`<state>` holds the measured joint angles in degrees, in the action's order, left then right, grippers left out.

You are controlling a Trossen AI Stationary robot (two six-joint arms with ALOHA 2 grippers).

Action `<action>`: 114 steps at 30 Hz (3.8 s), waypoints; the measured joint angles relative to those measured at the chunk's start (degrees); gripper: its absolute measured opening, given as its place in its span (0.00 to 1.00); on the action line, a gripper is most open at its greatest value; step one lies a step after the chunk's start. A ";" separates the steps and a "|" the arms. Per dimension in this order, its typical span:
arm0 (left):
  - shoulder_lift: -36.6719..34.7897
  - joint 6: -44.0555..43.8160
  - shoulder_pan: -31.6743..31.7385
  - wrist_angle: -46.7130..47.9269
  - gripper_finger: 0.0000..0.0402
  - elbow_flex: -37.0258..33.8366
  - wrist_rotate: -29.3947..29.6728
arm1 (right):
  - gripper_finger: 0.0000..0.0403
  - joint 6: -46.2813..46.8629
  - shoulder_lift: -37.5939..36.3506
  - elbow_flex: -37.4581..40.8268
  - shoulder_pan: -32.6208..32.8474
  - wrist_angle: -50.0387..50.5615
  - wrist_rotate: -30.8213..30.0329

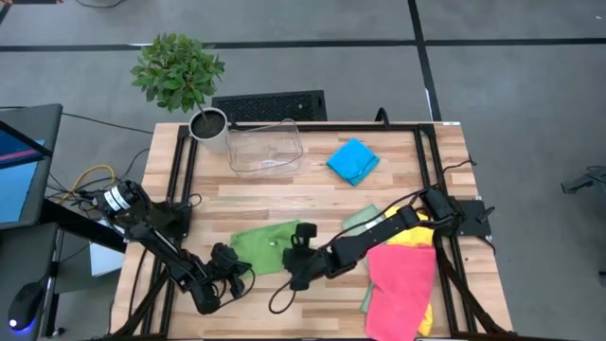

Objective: Fold microfiber towels
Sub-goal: Fold the green microfiber cloth

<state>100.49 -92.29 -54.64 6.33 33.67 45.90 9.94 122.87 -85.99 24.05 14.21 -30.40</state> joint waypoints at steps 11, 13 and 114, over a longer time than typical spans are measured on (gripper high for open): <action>0.09 -0.35 -0.49 -0.06 0.00 -0.09 0.30 | 0.03 12.68 -0.44 -0.01 0.59 12.37 -14.18; 0.13 -0.35 -0.76 -0.30 0.00 -0.15 0.37 | 0.02 21.13 -0.42 0.08 0.46 19.11 -18.21; 0.28 -1.09 -3.73 -3.79 0.00 2.10 2.39 | 0.42 29.79 5.92 0.03 8.17 -10.12 -2.76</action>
<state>100.77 -93.38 -58.37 2.54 35.77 48.29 39.74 128.79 -85.95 32.22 4.09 -33.15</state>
